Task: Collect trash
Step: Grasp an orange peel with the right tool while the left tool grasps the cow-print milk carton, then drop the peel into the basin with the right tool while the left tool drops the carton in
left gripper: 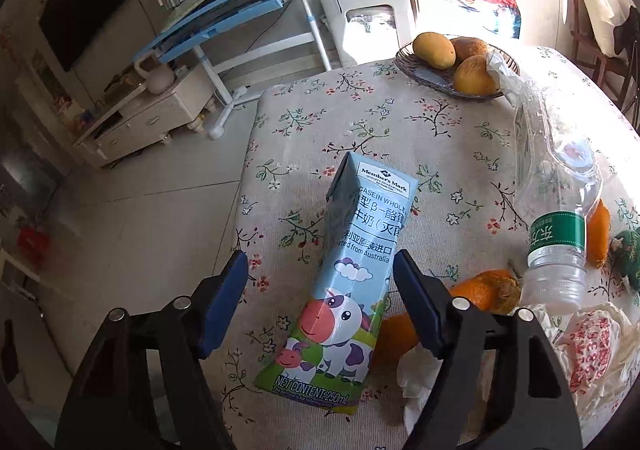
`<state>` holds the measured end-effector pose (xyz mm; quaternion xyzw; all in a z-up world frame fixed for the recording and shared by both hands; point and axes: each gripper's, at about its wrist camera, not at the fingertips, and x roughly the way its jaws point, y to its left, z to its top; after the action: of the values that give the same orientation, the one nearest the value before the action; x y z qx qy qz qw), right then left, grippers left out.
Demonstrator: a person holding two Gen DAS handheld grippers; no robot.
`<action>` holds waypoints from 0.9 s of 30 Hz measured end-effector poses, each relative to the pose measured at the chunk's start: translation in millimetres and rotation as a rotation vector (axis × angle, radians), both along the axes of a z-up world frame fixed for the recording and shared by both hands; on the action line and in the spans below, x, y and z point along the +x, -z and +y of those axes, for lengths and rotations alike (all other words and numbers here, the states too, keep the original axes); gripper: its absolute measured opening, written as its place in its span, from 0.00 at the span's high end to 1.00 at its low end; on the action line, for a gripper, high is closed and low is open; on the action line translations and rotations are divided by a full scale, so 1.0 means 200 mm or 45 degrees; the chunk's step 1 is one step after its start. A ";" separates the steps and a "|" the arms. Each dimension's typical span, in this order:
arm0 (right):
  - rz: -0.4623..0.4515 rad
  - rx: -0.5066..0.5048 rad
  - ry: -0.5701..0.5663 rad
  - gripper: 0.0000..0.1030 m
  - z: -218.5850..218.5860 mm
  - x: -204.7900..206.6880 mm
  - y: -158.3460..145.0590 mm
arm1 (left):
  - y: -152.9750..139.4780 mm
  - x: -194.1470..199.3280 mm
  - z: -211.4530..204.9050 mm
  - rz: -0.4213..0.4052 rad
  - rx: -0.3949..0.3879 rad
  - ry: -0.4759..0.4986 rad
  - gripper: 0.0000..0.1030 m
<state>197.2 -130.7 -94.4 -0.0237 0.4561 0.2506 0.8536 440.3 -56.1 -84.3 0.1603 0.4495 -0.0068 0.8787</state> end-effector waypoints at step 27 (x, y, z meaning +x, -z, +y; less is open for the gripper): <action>-0.003 0.175 -0.067 0.82 -0.03 -0.35 -0.13 | -0.23 -0.91 0.44 -0.246 -0.650 -0.110 0.70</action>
<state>127.6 -136.4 -69.4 0.0228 0.4362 0.3038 0.8468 258.4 31.2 -37.4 -0.0858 0.3537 -0.0670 0.9290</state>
